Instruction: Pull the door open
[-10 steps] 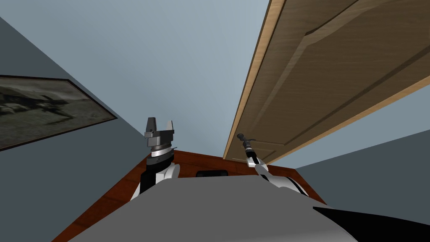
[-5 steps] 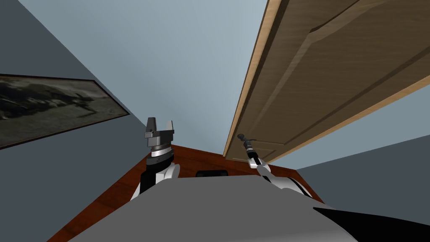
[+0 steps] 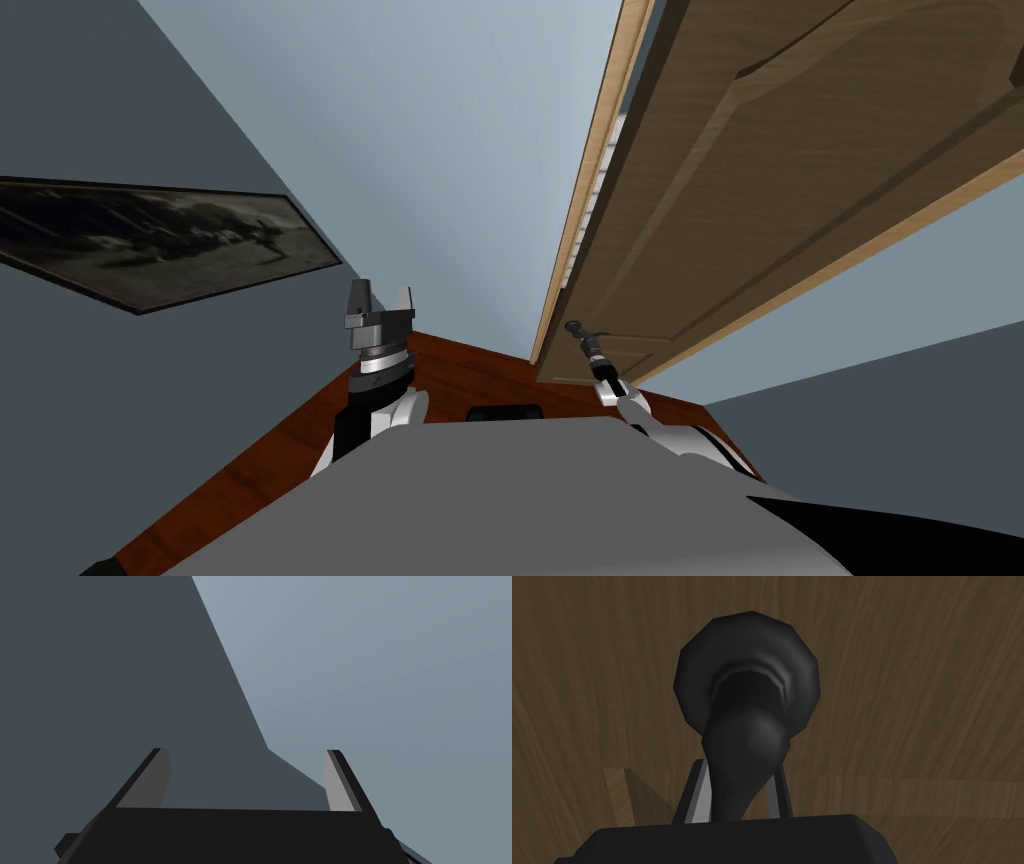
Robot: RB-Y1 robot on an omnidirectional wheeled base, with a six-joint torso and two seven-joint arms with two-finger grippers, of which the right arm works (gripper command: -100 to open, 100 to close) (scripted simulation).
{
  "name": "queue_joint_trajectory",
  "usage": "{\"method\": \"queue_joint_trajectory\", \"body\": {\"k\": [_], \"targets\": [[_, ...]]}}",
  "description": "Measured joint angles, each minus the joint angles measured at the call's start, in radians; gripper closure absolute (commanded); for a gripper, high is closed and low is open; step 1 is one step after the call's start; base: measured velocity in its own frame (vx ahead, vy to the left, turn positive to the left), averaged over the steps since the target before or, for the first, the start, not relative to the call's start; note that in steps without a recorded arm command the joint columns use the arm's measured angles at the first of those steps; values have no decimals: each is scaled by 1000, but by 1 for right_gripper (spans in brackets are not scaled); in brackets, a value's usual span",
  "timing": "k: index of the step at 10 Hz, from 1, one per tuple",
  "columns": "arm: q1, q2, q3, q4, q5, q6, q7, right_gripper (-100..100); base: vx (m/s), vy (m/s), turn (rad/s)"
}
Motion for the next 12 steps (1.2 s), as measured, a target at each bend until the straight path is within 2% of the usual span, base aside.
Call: {"method": "queue_joint_trajectory", "body": {"k": [2,7,8,10,12], "targets": [[10,-3,11,-10,7,-3,-15,100,-124,-33,62],[13,-15,48,-23,-14,-7,-16,100,-193,-77,118],[6,-16,58,-7,-15,-15,-16,100,-88,-56,16],[23,-11,65,-36,-16,-1,-16,100,-51,-32,52],[36,-17,81,-78,-27,18,-16,100,-202,-147,165]]}}
